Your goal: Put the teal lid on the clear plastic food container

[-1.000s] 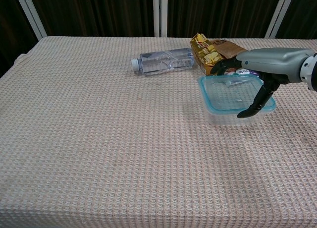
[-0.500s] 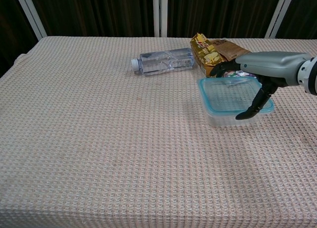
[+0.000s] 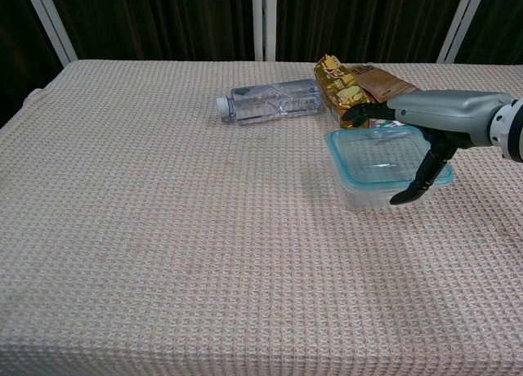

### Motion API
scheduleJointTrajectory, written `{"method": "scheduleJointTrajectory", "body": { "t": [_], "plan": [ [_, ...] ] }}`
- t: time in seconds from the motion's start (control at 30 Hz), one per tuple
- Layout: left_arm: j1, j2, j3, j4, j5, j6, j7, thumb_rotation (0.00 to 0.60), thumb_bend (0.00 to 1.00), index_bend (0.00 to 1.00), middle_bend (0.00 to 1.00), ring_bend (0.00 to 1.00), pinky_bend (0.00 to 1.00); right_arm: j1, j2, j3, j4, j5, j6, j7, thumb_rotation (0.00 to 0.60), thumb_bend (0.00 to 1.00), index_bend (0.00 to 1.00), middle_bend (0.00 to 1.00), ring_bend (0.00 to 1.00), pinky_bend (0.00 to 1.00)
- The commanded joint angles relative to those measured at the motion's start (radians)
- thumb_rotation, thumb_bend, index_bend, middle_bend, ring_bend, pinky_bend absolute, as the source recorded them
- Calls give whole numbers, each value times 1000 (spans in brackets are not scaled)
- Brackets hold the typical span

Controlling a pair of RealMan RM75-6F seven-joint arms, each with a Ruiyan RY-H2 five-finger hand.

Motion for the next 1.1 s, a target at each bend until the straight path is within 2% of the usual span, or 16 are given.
{"method": "scheduleJointTrajectory", "body": {
  "t": [0.03, 0.3, 0.47, 0.67, 0.93, 1.1],
  "plan": [
    [0, 1, 0, -1, 0, 0, 0, 600, 5, 89, 34, 0, 4, -5, 2, -2, -3, -9, 4, 6, 600, 0, 0, 49, 0, 0],
    [0, 3, 1, -4, -1, -1, 1, 600, 6, 88, 34, 0, 4, -42, 38, -19, -57, -99, 63, 19, 600, 0, 0, 15, 0, 0],
    [1, 5, 2, -7, -1, 0, 2, 600, 6, 89, 35, 0, 4, -76, 85, -72, -129, -221, 74, 36, 600, 0, 0, 122, 0, 0],
    [3, 2, 3, -7, 2, 2, 2, 600, 5, 89, 34, 0, 4, -108, 88, -116, -139, -322, 81, 56, 600, 0, 0, 181, 0, 0],
    [7, 1, 5, -5, 5, 10, -1, 600, 6, 89, 34, 0, 4, -134, 77, -132, -124, -373, 86, 75, 600, 0, 0, 214, 0, 0],
    [8, -2, 6, -4, 5, 11, -1, 600, 6, 89, 34, 0, 4, -139, 70, -132, -109, -363, 67, 69, 600, 0, 0, 222, 0, 0]
  ]
}}
